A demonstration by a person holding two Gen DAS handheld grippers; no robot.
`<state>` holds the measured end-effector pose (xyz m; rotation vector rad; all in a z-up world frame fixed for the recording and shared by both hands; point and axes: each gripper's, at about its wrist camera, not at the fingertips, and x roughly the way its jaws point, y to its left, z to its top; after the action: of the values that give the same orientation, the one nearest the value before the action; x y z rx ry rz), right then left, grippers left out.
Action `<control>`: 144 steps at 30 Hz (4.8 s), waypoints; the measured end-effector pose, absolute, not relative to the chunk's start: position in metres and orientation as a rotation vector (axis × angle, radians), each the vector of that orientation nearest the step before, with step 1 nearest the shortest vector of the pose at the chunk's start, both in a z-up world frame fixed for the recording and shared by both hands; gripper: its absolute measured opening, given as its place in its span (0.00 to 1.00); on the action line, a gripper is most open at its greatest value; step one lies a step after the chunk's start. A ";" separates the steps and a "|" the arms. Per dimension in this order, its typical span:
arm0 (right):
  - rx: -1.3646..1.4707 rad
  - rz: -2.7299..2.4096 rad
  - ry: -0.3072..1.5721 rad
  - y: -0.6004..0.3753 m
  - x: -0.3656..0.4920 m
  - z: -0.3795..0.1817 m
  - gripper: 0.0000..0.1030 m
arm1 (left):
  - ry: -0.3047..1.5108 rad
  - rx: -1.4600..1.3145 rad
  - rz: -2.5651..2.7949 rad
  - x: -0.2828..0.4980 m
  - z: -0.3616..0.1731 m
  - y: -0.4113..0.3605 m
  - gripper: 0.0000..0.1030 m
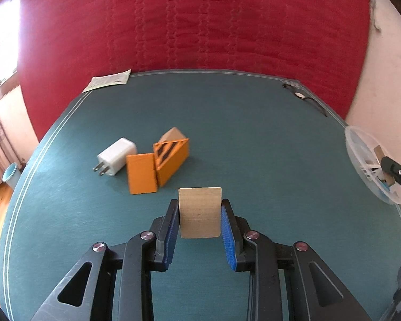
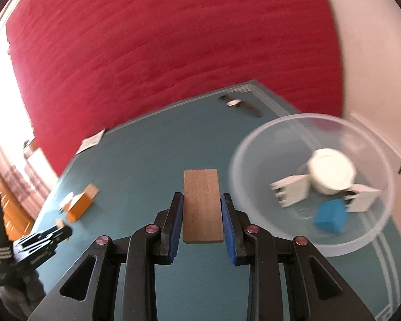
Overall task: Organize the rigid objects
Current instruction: 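Carry both tan blocks into the clear bowl and open both grippers, then move both open grippers back to the orange blocks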
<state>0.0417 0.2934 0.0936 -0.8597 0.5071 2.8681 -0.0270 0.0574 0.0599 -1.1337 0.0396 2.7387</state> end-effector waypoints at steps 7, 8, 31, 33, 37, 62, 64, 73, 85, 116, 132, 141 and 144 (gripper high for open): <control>-0.798 2.756 0.524 0.337 0.053 0.095 0.28 | 0.074 -1.111 2.704 -0.024 0.064 0.079 0.31; -0.794 2.745 0.525 0.341 0.055 0.094 0.28 | 0.080 -1.108 2.697 -0.024 0.064 0.082 0.31; -0.700 2.633 0.463 0.390 0.066 0.081 0.34 | 0.196 -1.002 2.525 -0.014 0.083 0.173 0.31; -0.643 2.597 0.419 0.391 0.071 0.082 0.34 | 0.203 -0.982 2.502 -0.012 0.086 0.184 0.31; -0.572 2.543 0.384 0.395 0.077 0.080 0.35 | 0.235 -0.931 2.448 -0.010 0.093 0.214 0.31; -0.532 2.486 0.448 0.411 0.086 0.081 0.36 | 0.213 -0.888 2.288 -0.042 0.083 0.313 0.35; -0.533 2.487 0.448 0.411 0.086 0.081 0.36 | 0.200 -0.894 2.297 -0.045 0.082 0.313 0.76; -0.536 2.489 0.443 0.409 0.088 0.082 0.36 | 0.168 -0.916 2.384 -0.052 0.076 0.296 0.90; -0.533 2.499 0.402 0.400 0.088 0.085 0.46 | 0.180 -0.996 2.492 -0.057 0.070 0.267 0.98; -0.588 2.515 0.274 0.358 0.085 0.090 0.55 | 0.144 -0.997 2.595 -0.053 0.077 0.194 0.99; -0.706 2.668 0.229 0.301 0.065 0.085 0.55 | 0.101 -1.027 2.674 -0.052 0.071 0.130 0.99; -0.850 2.837 0.231 0.259 0.040 0.082 0.55 | 0.099 -1.075 2.752 -0.051 0.064 0.080 0.99; -0.904 2.883 0.233 0.245 0.031 0.080 0.55 | 0.065 -1.093 2.785 -0.053 0.063 0.059 0.99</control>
<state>0.0314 0.2453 0.0801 -0.9041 0.2327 2.8834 -0.0526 0.0591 0.0628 -1.0929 0.0648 2.7846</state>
